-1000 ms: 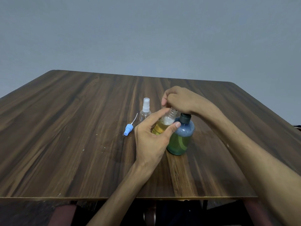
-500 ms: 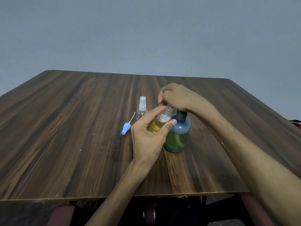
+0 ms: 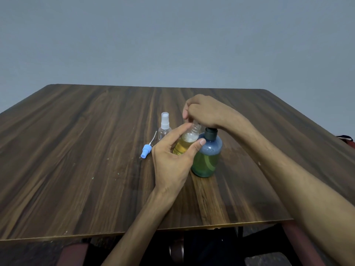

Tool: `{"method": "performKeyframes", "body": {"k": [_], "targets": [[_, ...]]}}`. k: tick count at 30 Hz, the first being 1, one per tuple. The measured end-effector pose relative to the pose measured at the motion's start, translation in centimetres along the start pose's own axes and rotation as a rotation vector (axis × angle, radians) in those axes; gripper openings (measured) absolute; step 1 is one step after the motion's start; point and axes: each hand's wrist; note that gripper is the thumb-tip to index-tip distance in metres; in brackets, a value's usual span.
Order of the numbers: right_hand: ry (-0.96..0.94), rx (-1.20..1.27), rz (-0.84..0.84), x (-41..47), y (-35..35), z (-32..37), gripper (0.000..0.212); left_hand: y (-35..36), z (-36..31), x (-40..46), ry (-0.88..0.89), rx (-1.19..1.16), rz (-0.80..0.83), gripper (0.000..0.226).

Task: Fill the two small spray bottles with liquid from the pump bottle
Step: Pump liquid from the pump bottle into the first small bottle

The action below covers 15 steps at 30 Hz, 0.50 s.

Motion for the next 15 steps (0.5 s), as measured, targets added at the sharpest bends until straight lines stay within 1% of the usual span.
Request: {"method": "performKeyframes", "body": {"k": [3,7,10,15], "targets": [[0.004,-0.03,0.004,-0.14,0.06,0.15,0.027,0.03,-0.08,0.0,-0.002,0.009,-0.004,0.048],[-0.027,0.03,-0.054,-0.22,-0.36,-0.18,0.026,-0.06,-0.13,-0.05,0.019,0.018,0.008,0.047],[0.007,-0.004,0.018,0.1,0.35,-0.2,0.028,-0.01,-0.35,-0.03,0.014,0.019,0.005,0.047],[-0.003,0.015,-0.048,-0.18,-0.18,-0.03,0.026,-0.07,-0.14,-0.09,0.012,0.021,0.008,0.046]]}}
Point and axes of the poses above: each hand's wrist, its own x-axis towards the middle knuckle, its own y-axis out of the palm, z = x × y, and after that the axes turned 10 degrees about z, right-handed
